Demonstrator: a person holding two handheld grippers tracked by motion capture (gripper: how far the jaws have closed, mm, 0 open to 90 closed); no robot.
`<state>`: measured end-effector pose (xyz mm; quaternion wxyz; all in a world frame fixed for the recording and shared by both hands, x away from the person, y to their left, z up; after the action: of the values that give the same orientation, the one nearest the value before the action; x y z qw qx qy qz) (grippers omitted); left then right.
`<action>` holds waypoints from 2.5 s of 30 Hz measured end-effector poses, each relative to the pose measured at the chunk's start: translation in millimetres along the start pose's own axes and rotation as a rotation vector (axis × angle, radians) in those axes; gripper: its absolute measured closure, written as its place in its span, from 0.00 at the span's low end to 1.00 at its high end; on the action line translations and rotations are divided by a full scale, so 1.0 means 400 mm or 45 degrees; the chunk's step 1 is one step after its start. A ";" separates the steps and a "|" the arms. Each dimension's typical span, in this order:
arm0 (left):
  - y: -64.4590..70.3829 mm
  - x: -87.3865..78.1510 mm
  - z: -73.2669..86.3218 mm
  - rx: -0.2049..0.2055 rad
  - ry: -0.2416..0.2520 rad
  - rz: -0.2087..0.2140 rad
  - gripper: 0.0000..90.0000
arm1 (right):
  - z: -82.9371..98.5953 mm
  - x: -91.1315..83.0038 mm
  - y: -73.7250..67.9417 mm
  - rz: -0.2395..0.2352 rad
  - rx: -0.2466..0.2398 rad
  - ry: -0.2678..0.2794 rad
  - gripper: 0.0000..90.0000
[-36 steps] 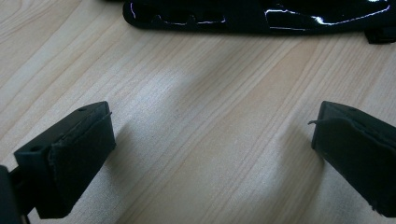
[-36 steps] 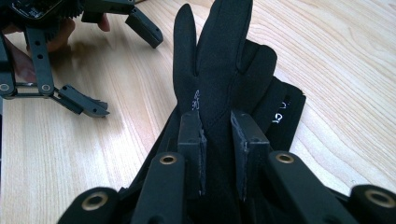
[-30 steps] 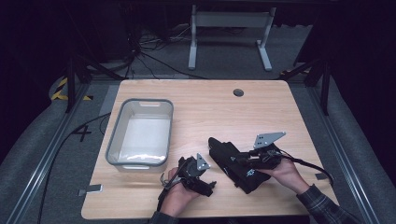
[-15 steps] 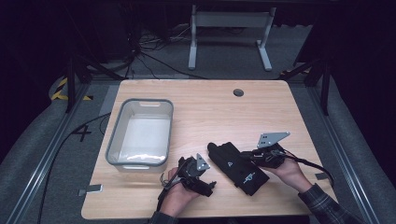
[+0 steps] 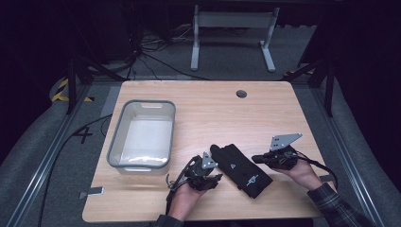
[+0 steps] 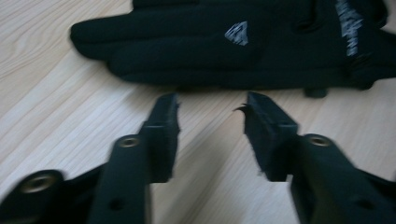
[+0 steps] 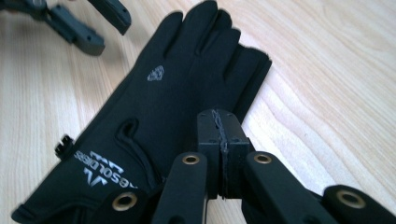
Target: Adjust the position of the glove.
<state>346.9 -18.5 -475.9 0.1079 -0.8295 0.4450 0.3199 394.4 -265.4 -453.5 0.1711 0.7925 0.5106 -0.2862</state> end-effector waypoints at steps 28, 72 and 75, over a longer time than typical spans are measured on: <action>0.001 0.129 -0.095 0.048 -0.097 0.013 0.91 | 0.032 0.046 -0.025 -0.110 -0.080 -0.125 1.00; -0.037 0.177 -0.202 0.061 -0.081 0.100 0.92 | 0.022 0.026 -0.033 -0.086 -0.041 -0.020 0.76; -0.038 0.163 -0.199 0.051 -0.068 0.096 0.84 | 0.033 0.010 -0.021 -0.052 -0.027 -0.006 0.68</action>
<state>419.6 -90.3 -456.7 0.1242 -0.8010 0.4791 0.3367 384.2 -266.5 -466.2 0.1747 0.7793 0.5295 -0.2860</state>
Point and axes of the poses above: each handheld gripper's, and its own axes: x roughly forward along the jaws, z roughly out of its underside, y roughly to its right, the point moved 4 cm from there along x, roughly forward along the jaws, and after that the axes turned 5 degrees about y, right-handed, at the moved point
